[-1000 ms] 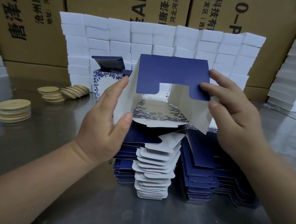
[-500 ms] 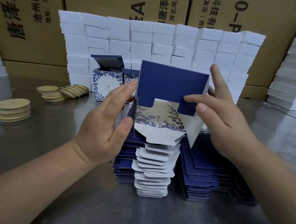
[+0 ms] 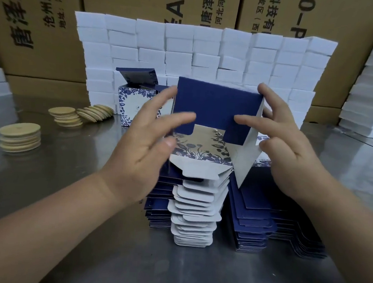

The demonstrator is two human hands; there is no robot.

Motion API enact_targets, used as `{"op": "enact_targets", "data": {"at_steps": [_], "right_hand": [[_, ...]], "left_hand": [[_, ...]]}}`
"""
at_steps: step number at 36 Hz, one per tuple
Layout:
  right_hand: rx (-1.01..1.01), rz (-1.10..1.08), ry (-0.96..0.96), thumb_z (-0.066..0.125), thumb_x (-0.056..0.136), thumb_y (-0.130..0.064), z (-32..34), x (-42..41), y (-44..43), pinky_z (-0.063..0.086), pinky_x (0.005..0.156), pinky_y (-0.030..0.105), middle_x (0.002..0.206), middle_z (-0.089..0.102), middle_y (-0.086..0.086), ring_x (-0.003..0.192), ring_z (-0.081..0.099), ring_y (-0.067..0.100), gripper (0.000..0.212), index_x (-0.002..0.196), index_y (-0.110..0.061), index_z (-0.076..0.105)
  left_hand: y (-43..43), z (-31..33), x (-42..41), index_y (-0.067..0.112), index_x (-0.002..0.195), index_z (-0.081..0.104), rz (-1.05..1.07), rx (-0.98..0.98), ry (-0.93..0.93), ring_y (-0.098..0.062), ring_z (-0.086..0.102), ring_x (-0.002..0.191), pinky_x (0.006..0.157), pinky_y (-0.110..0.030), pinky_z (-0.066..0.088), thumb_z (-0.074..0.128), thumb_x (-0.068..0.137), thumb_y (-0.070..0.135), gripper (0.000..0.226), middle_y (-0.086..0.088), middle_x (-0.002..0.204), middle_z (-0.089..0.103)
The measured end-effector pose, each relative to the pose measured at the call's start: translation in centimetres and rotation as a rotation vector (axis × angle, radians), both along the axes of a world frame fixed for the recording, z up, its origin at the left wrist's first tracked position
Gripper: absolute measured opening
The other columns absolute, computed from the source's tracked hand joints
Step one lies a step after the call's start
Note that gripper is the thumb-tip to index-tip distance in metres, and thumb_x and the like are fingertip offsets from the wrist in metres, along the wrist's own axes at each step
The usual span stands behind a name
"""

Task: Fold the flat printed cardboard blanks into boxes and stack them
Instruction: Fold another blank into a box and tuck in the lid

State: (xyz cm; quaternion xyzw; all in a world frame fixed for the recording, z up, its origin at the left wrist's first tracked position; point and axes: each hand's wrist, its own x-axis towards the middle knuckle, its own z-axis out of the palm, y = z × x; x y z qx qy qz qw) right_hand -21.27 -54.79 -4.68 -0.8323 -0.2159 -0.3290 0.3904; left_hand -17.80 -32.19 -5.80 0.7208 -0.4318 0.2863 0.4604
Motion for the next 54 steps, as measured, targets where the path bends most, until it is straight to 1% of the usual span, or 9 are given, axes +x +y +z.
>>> {"op": "enact_targets", "data": {"at_steps": [5, 15, 18, 23, 30, 36, 40, 47, 54], "right_hand": [[-0.061, -0.011, 0.043, 0.03, 0.076, -0.033, 0.4, -1.0, 0.2, 0.021, 0.091, -0.007, 0.137, 0.012, -0.045, 0.121, 0.017, -0.031, 0.045, 0.116, -0.045, 0.046], [-0.033, 0.008, 0.042, 0.028, 0.069, -0.034, 0.7, -0.9, 0.1, 0.023, 0.109, 0.013, 0.147, 0.018, -0.03, 0.133, 0.019, -0.017, 0.06, 0.127, -0.037, 0.043], [-0.021, 0.016, 0.051, 0.029, 0.067, -0.032, 0.7, -0.9, 0.0, 0.023, 0.114, 0.027, 0.152, 0.02, -0.021, 0.138, 0.02, -0.007, 0.067, 0.132, -0.029, 0.045], [-0.066, -0.05, 0.105, 0.03, 0.07, -0.014, 1.3, -1.4, -0.2, 0.02, 0.09, -0.008, 0.133, 0.019, -0.048, 0.118, 0.023, -0.033, 0.058, 0.115, -0.048, 0.047], [-0.229, -0.149, 0.101, 0.034, 0.083, 0.014, 1.7, -1.3, -1.1, 0.019, 0.087, -0.01, 0.13, 0.016, -0.046, 0.109, 0.021, -0.039, 0.067, 0.12, -0.04, 0.048], [-0.354, -0.255, -0.007, 0.061, 0.081, -0.011, 1.8, -1.3, -0.6, 0.03, 0.068, -0.004, 0.134, 0.014, -0.039, 0.119, 0.025, -0.02, 0.042, 0.117, -0.033, 0.06], [-0.328, -0.251, 0.03, 0.062, 0.069, -0.038, 2.2, -1.5, -0.6, 0.032, 0.074, 0.007, 0.128, 0.011, -0.049, 0.114, 0.024, -0.027, 0.025, 0.087, -0.052, 0.051], [-0.324, -0.304, 0.023, 0.064, 0.059, -0.047, 1.8, -1.2, -1.0, 0.034, 0.078, 0.017, 0.13, 0.009, -0.049, 0.113, 0.018, -0.029, 0.023, 0.079, -0.038, 0.056], [-0.211, -0.343, -0.024, 0.064, 0.061, -0.049, 1.6, -1.0, -1.0, 0.022, 0.085, -0.003, 0.14, 0.021, -0.032, 0.115, 0.022, -0.025, 0.022, 0.074, -0.039, 0.049]], "left_hand": [[0.3, -0.2, 0.3, 0.03, 0.114, 0.053, -0.036, 0.04, -0.019, -0.009, 0.027, 0.138, 0.112, -0.023, 0.023, 0.034, 0.081, 0.024, 0.038, 0.003, 0.146, 0.029], [0.2, 0.2, -0.8, 0.013, 0.065, 0.073, 0.133, 0.429, -0.312, -0.034, 0.029, 0.133, 0.103, -0.065, 0.024, 0.043, 0.079, 0.028, 0.036, -0.002, 0.131, 0.04], [0.2, 0.2, -0.7, 0.009, 0.06, 0.071, 0.156, 0.428, -0.275, -0.033, 0.028, 0.133, 0.1, -0.066, 0.029, 0.042, 0.079, 0.026, 0.039, -0.003, 0.133, 0.04], [-0.3, 0.0, -0.5, 0.011, 0.055, 0.068, 0.219, 0.429, -0.291, -0.034, 0.038, 0.13, 0.103, -0.051, 0.034, 0.048, 0.079, 0.027, 0.035, -0.012, 0.133, 0.05], [-0.2, -0.1, -0.5, 0.018, 0.054, 0.07, 0.212, 0.483, -0.273, -0.021, 0.036, 0.127, 0.106, -0.048, 0.022, 0.05, 0.075, 0.039, 0.036, -0.005, 0.129, 0.056], [-0.2, 0.0, -0.7, 0.02, 0.053, 0.069, 0.216, 0.479, -0.301, -0.019, 0.031, 0.13, 0.107, -0.048, 0.016, 0.05, 0.076, 0.039, 0.035, 0.001, 0.131, 0.049], [-0.1, 0.0, -0.7, 0.02, 0.05, 0.067, 0.232, 0.478, -0.395, -0.024, 0.025, 0.135, 0.109, -0.05, 0.007, 0.049, 0.077, 0.031, 0.034, 0.006, 0.133, 0.041], [0.1, 0.1, -0.6, 0.021, 0.05, 0.066, 0.201, 0.502, -0.45, -0.028, 0.022, 0.136, 0.109, -0.055, 0.004, 0.048, 0.076, 0.029, 0.033, 0.007, 0.132, 0.04], [0.1, 0.1, -0.7, 0.023, 0.055, 0.07, 0.16, 0.497, -0.464, -0.027, 0.021, 0.136, 0.113, -0.049, 0.0, 0.048, 0.075, 0.028, 0.031, 0.007, 0.132, 0.04]]}}
